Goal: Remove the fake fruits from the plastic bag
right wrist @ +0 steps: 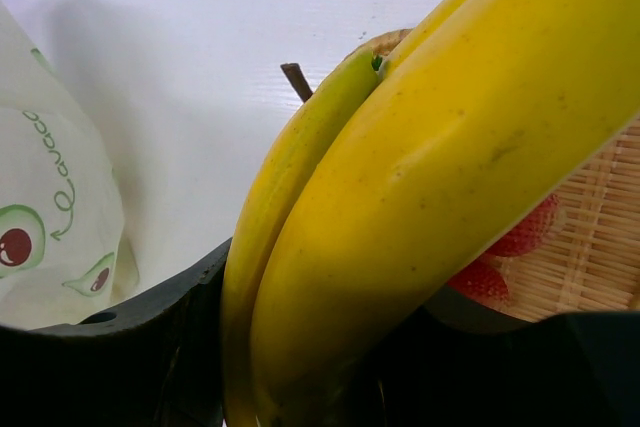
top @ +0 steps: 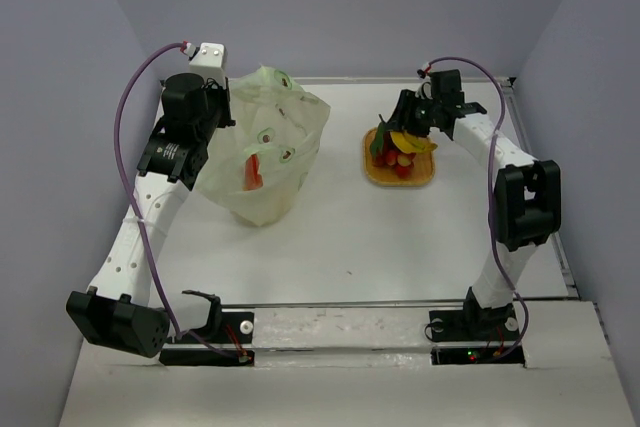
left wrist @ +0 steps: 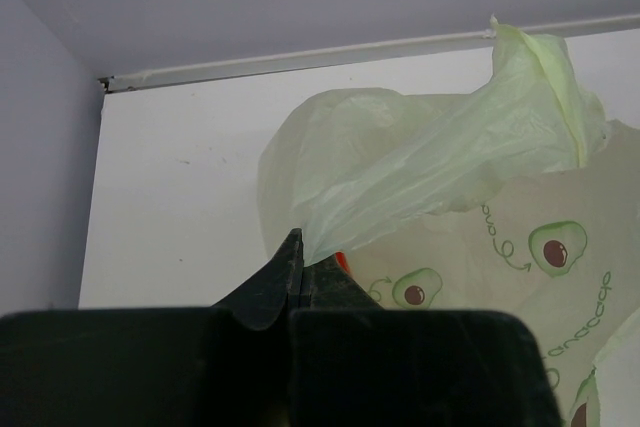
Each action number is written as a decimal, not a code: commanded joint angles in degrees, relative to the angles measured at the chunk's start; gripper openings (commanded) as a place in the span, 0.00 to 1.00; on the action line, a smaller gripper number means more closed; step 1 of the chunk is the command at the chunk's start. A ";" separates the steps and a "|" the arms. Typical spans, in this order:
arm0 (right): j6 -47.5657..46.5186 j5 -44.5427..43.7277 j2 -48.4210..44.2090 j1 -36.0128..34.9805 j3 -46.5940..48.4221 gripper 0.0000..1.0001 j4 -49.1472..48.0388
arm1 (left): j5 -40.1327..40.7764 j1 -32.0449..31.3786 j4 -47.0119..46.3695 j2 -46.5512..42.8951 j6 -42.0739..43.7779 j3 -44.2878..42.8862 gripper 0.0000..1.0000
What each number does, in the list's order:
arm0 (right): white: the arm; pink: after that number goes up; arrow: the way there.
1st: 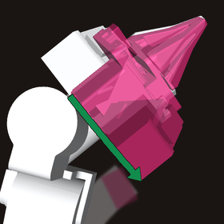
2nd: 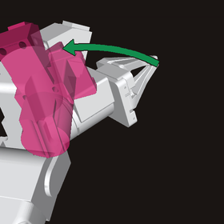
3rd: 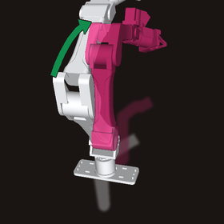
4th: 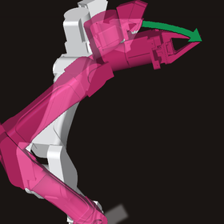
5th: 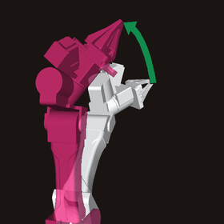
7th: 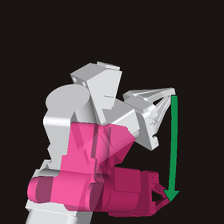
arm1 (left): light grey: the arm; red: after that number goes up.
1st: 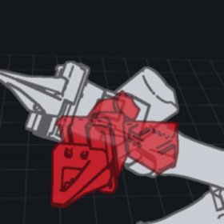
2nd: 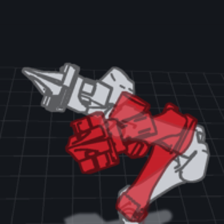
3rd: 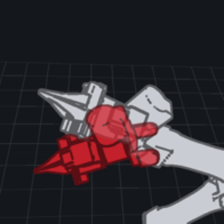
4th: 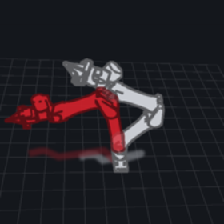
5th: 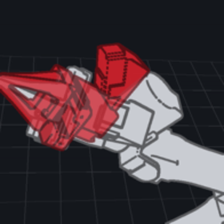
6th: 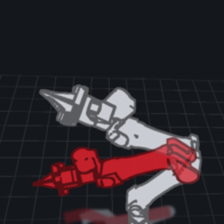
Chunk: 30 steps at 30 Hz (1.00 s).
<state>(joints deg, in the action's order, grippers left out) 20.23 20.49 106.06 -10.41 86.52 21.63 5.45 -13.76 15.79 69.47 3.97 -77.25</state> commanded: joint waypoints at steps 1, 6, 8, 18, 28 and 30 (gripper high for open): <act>-1.77 0.07 -0.07 0.57 0.58 0.47 0.60 | -0.27 -0.04 -1.90 -1.97 0.07 0.61 0.00; -3.35 -0.80 0.38 0.04 0.58 0.62 2.63 | -0.79 -0.13 -2.08 -1.53 -0.10 0.52 0.00; -3.62 -1.50 0.38 0.04 0.75 0.66 3.24 | -0.80 -0.13 -2.08 -1.53 -0.01 0.44 0.00; -5.81 -4.40 1.34 0.04 3.47 0.70 6.49 | -1.15 -0.04 -1.99 -1.71 -0.19 0.52 0.00; -7.49 -8.89 1.52 0.04 5.24 0.93 10.89 | -1.85 -0.13 -2.08 -1.62 -0.10 0.61 0.00; -7.14 -9.24 1.69 0.04 4.36 0.93 10.89 | -2.02 -0.13 -2.17 -1.62 -0.10 0.52 0.00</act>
<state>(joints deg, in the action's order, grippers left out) 13.67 12.84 107.39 -10.17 90.17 31.31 4.49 -13.76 15.70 69.47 3.97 -77.23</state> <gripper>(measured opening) 0.930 0.033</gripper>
